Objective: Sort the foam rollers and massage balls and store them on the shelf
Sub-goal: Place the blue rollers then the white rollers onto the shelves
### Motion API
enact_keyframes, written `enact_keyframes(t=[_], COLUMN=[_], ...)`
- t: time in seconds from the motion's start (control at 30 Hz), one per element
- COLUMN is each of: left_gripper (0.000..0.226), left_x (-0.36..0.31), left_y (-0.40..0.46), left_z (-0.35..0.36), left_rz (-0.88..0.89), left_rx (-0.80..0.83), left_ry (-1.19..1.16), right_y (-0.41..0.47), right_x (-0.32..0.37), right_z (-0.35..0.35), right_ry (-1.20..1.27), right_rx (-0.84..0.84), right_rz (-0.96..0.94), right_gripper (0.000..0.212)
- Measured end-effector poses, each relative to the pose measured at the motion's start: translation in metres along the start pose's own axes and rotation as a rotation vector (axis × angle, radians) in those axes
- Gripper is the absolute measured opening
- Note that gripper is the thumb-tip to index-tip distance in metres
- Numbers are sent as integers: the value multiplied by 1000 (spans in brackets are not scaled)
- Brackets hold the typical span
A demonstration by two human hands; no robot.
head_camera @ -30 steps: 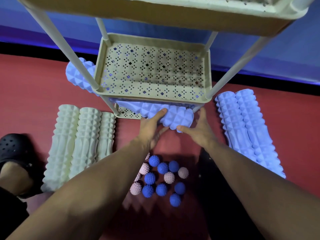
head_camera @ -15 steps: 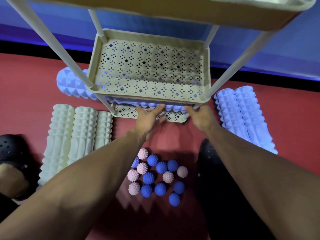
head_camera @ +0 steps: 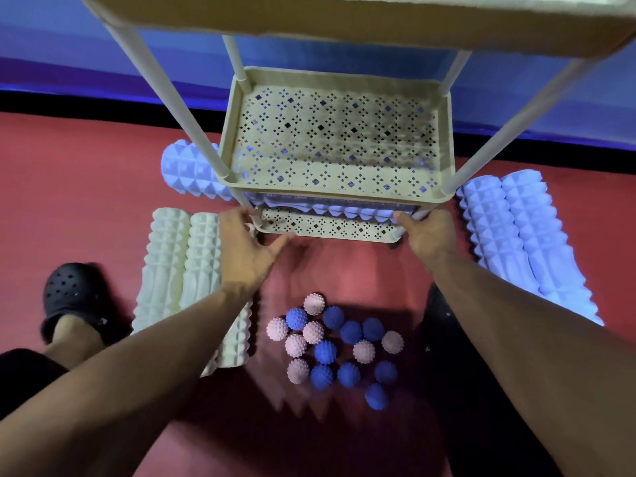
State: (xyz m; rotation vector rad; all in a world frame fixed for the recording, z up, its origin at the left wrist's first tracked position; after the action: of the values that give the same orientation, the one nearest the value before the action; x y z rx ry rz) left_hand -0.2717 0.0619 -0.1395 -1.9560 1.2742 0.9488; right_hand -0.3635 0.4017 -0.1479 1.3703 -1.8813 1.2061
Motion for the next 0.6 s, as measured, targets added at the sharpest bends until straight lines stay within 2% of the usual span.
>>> enact_keyframes(t=[0.03,0.1,0.17,0.2,0.27,0.43,0.6], left_gripper=[89,124,151,158,161,163,167], left_x=[4,11,20,23,26,29,29], left_y=[5,17,31,35,39,51,71], left_z=[-19,-46,-58,-61,-62,-76,-72], left_rz=[-2,-72,-126,-131,-129,-175,-192], left_rx=[-95,-139,-35,33,107,-84,50], left_ry=[30,38,34,40,52,17,-33], right_y=[0,0,0,1,2,0,-1], right_x=[-1,-1,-2,-3,-5,-3,-6], right_z=[-1,-1,-1,-1,-1,-1,0], right_ry=[-4,-14,-33,-43,-60,-73,-6], right_rx=[-1,4,7,12,25,33,-11], right_rz=[3,-3,-5,0,21,32,64], right_gripper=[20,22,25,27,31,28,30])
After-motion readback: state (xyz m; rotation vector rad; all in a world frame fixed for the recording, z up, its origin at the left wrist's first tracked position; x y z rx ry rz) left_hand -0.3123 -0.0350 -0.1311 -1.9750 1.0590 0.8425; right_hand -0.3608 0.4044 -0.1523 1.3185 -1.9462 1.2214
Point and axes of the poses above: each hand's wrist, its own y-axis towards the middle knuckle, its own z-axis out of the palm, x = y × z, the point moved 6 cm from there along y, towards the middle knuckle, and after that the axes turned 7 degrees about x, right-handed, at the moved point
